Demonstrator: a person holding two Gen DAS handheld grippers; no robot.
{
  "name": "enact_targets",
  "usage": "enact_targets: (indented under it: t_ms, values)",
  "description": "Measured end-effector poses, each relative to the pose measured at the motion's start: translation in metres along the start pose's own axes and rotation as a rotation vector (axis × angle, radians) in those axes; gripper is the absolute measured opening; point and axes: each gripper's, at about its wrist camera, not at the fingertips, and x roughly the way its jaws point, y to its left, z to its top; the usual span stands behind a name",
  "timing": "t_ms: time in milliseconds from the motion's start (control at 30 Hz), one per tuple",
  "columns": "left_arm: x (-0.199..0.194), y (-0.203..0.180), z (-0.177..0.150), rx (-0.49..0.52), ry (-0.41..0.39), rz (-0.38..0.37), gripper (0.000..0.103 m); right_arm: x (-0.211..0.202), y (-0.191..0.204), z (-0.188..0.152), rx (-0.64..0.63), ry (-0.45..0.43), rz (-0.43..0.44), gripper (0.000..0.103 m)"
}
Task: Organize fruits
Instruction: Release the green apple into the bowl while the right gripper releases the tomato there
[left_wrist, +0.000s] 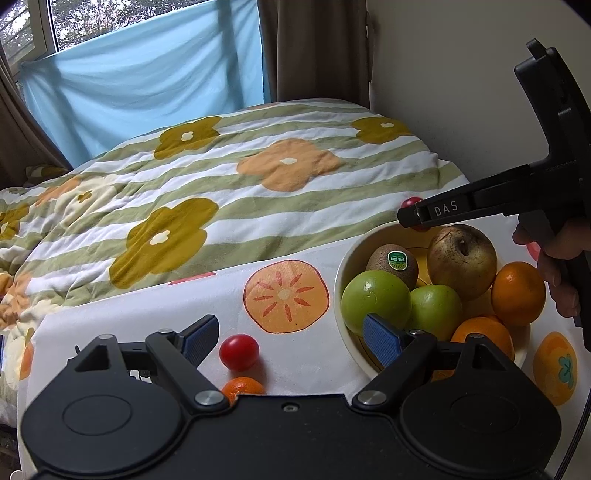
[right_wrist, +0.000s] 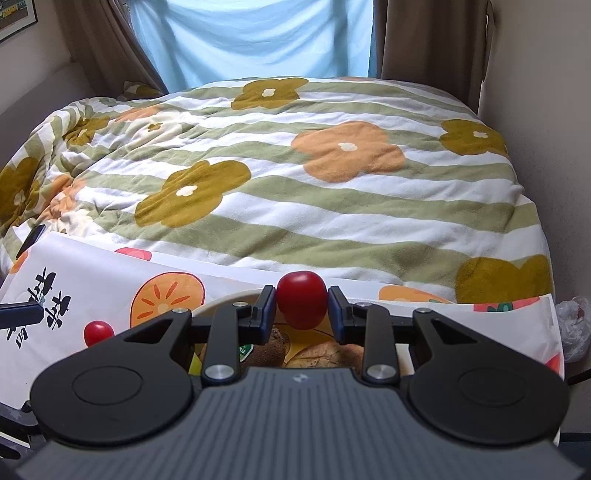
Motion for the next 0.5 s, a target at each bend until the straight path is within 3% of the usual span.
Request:
enact_targets:
  t_ms: [33,100,167,500]
  values:
    - [-0.001,0.001,-0.001,-0.001,0.000,0.002,0.089,-0.001,0.000,0.000,0.000,-0.002,0.000,0.061]
    - [-0.003,0.002,-0.002,-0.003,-0.001,0.006,0.089,-0.004,0.001,0.000,0.004,-0.014,-0.017,0.094]
    - [-0.007,0.003,-0.004,-0.006,-0.002,0.011,0.089,-0.011,0.000,-0.002,0.018,-0.047,-0.037,0.102]
    - [-0.032,0.014,-0.013,-0.014,-0.025,0.032,0.089,-0.041,0.009,-0.005,0.035,-0.079,-0.046,0.102]
